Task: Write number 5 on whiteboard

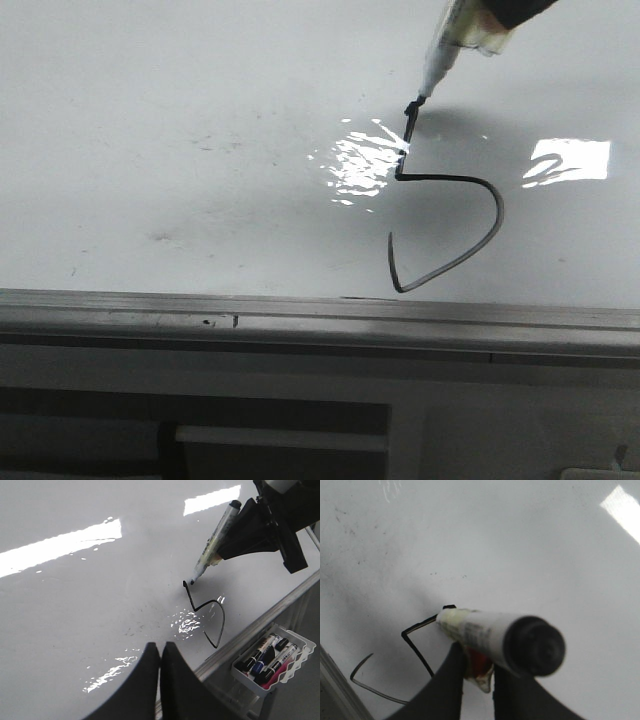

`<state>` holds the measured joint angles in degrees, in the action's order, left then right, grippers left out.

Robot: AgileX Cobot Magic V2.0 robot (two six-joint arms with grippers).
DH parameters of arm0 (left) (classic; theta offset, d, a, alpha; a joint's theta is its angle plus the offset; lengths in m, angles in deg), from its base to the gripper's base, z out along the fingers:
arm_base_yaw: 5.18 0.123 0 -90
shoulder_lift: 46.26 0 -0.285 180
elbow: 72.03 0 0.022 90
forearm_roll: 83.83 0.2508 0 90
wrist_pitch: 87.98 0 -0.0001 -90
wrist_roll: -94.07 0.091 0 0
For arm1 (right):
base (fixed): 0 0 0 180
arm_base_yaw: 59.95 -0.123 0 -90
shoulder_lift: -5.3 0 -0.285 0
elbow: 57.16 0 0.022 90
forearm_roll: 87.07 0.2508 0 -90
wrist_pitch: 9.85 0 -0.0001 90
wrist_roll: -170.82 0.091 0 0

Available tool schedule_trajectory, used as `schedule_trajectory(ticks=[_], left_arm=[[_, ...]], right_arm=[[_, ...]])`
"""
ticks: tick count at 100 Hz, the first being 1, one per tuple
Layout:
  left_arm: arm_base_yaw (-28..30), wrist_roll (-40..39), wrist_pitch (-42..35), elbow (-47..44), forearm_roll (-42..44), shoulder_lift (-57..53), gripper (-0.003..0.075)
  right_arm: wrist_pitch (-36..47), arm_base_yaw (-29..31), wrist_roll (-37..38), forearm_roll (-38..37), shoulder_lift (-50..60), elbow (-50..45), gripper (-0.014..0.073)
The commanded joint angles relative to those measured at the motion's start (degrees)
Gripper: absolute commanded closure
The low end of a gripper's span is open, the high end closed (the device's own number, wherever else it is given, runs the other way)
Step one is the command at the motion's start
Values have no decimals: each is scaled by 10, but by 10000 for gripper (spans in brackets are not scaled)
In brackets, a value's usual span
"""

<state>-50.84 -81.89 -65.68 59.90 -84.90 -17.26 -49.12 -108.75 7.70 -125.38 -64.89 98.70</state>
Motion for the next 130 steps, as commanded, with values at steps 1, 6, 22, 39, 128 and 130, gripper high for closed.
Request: schedule_trajectory(ticks=[1, 6, 22, 39, 128, 130], left_arm=[[2, -5, -45, 14, -6, 3, 741], [2, -5, -45, 14, -6, 3, 741], [2, -5, -45, 14, -6, 3, 741], [2, -5, -45, 14, -6, 3, 741], [2, -5, -50, 14, -6, 3, 741], [2, -5, -50, 14, -6, 3, 741]], right_arm=[[28, 5, 6, -24, -1, 17, 655], [25, 5, 6, -24, -7, 17, 655], [-6, 5, 6, -28, -19, 17, 655], [-5, 11, 6, -31, -19, 17, 655], [-100, 58, 31, -31, 20, 11, 656], [-97, 58, 31, -31, 22, 11, 656]])
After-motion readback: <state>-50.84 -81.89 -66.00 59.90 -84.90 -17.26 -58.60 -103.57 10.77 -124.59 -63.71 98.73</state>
